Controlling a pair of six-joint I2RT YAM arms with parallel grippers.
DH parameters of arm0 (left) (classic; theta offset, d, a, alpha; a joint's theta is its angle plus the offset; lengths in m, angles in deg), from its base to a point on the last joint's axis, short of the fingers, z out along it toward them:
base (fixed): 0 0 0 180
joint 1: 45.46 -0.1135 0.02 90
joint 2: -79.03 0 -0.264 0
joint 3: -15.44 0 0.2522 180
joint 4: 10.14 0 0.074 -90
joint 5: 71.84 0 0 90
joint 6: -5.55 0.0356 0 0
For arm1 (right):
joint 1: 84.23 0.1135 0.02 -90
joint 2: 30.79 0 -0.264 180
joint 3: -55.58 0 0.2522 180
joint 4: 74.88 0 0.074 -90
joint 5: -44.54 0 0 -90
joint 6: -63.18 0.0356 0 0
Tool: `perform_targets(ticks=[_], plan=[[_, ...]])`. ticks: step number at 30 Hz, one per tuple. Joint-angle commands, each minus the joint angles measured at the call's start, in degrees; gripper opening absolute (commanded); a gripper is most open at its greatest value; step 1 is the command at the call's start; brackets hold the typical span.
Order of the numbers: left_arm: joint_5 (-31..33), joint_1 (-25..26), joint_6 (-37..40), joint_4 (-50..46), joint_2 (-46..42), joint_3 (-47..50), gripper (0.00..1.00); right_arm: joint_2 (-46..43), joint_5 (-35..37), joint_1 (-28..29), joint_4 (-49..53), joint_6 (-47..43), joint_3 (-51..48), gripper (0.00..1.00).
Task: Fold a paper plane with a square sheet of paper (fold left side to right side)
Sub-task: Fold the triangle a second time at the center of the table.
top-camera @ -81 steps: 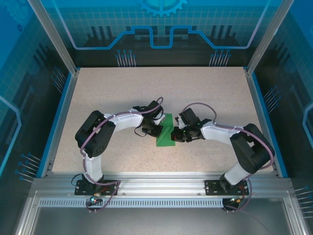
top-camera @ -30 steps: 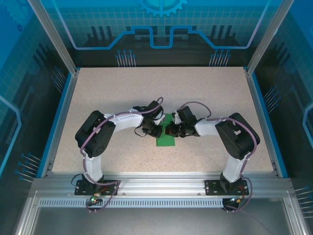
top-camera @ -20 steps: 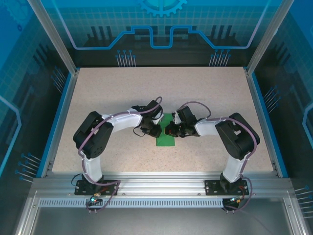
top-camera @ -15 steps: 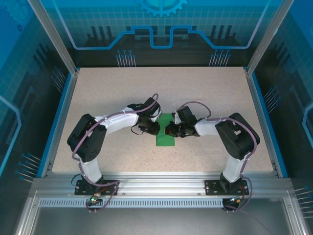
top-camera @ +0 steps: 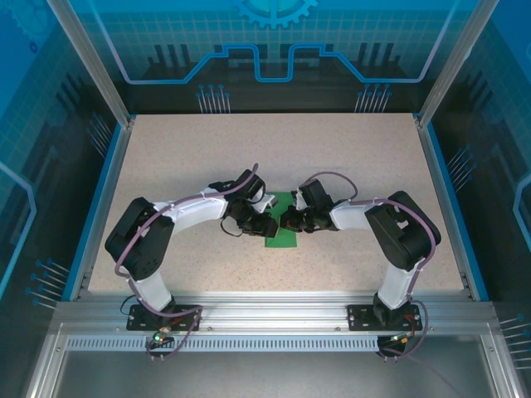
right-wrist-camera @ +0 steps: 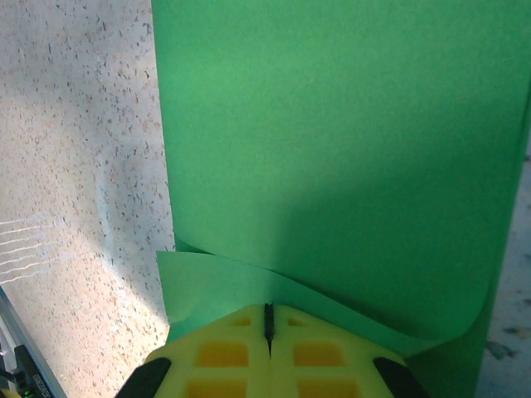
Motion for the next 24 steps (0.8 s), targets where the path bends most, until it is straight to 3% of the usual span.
perform_targets(ticks=[1, 24], plan=[[-5.8, -0.1, -1.5, 3.0, 1.7, 0.4, 0.26, 1.6, 1.4, 0.7, 3.8, -1.1, 0.7, 0.01], [1.0, -0.1, 1.2, 1.3, 7.6, -0.3, 0.25, 1.8, 1.9, 0.7, 5.5, -1.6, 1.2, 0.01]])
